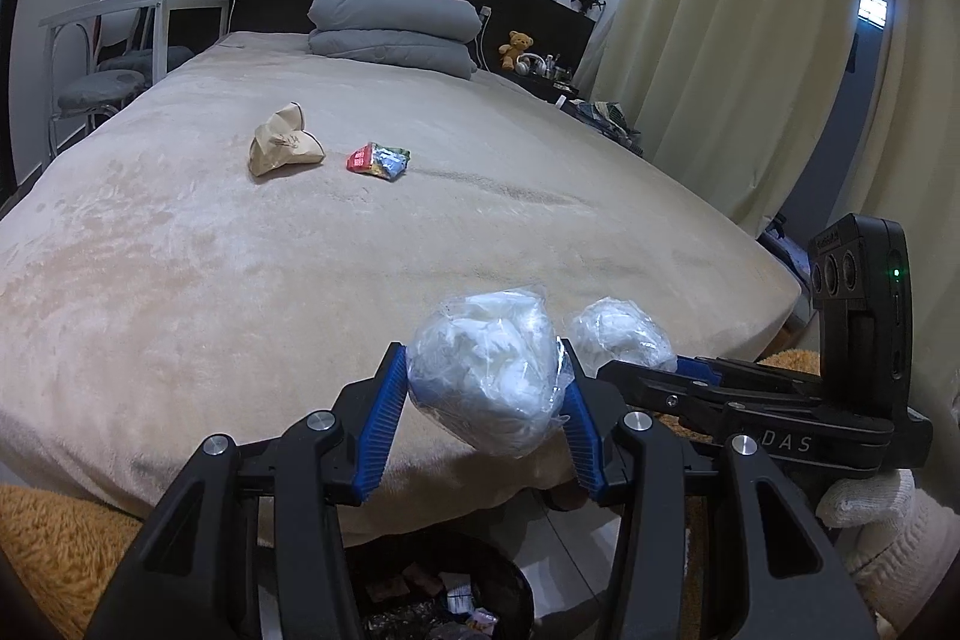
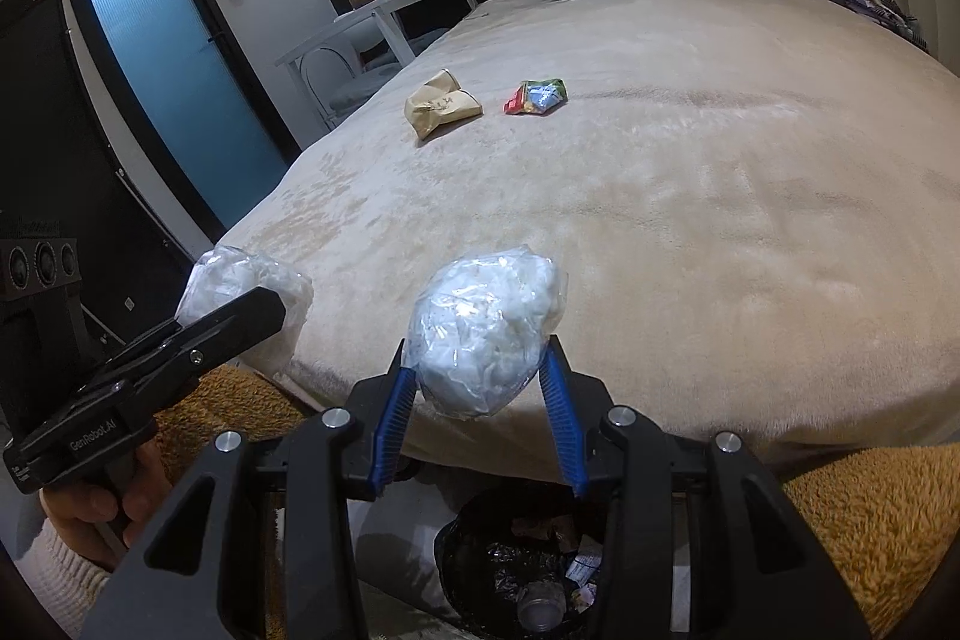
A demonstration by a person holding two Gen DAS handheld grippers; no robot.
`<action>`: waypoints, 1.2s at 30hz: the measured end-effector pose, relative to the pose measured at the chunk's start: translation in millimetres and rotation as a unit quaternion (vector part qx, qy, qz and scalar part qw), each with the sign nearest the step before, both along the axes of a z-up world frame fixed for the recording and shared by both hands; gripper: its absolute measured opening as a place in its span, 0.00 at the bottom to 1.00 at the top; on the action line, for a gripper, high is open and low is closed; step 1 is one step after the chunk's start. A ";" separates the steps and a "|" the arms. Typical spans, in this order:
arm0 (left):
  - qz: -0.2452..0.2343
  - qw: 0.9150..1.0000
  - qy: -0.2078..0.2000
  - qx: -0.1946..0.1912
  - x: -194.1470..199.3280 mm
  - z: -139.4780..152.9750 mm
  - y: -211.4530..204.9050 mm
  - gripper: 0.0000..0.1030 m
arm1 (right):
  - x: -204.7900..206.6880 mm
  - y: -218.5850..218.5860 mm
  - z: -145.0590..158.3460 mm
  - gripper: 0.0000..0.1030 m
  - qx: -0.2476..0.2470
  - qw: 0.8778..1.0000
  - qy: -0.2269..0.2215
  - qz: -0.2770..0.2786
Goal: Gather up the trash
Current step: 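Carry both white plastic bags down over the black bin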
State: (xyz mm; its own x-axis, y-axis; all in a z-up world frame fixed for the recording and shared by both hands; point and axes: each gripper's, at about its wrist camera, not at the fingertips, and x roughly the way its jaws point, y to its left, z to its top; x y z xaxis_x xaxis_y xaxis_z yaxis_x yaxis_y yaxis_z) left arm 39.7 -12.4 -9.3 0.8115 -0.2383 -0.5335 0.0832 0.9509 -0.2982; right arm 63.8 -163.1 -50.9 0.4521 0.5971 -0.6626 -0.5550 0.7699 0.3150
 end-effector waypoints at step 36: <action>-0.035 0.989 0.140 -0.029 -33.4 -72.6 -15.0 0.46 | -41.9 -10.2 -63.4 0.42 -0.059 0.988 0.122 0.067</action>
